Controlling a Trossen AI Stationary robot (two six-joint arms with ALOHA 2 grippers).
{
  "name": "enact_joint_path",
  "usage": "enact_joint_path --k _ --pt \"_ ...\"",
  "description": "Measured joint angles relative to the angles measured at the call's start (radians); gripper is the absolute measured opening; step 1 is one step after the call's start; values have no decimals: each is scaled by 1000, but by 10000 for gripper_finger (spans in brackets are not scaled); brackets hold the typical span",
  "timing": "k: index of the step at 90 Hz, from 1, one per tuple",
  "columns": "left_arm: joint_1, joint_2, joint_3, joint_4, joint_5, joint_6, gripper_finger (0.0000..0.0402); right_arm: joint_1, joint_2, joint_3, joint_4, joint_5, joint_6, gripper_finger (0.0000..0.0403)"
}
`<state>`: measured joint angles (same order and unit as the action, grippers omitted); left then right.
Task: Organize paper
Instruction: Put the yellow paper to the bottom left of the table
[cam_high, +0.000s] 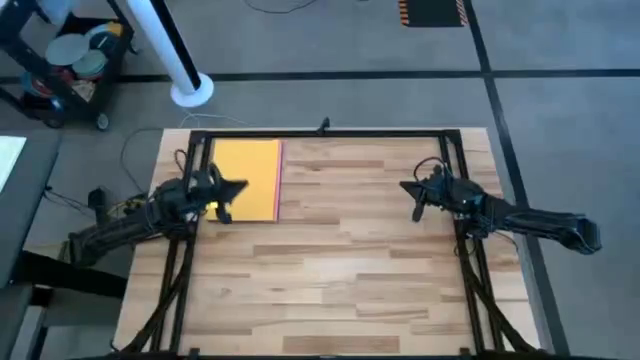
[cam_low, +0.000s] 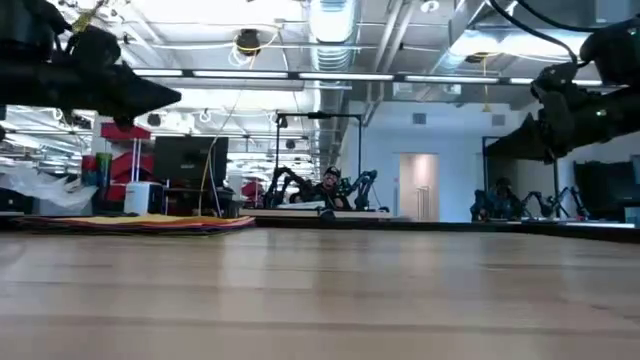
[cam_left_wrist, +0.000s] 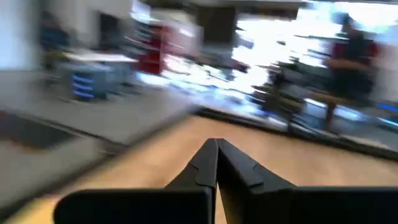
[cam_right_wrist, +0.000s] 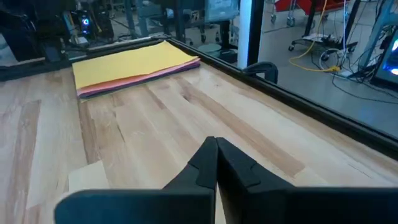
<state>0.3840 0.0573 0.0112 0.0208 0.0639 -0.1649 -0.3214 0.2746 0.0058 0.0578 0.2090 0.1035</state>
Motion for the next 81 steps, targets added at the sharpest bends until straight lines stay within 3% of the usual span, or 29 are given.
enact_joint_path --k 14,32,59,81 --pt "-99 158 34 -38 27 58 0 0 0 4 0 2 0 0" --pt "-235 393 132 -27 -17 88 0 0 0 7 2 2 -7 0" --pt "-386 813 344 -183 -242 94 0 0 0 10 2 1 -65 0" --pt "-431 1110 500 -274 -411 97 0 0 0 11 0 -1 -89 0"
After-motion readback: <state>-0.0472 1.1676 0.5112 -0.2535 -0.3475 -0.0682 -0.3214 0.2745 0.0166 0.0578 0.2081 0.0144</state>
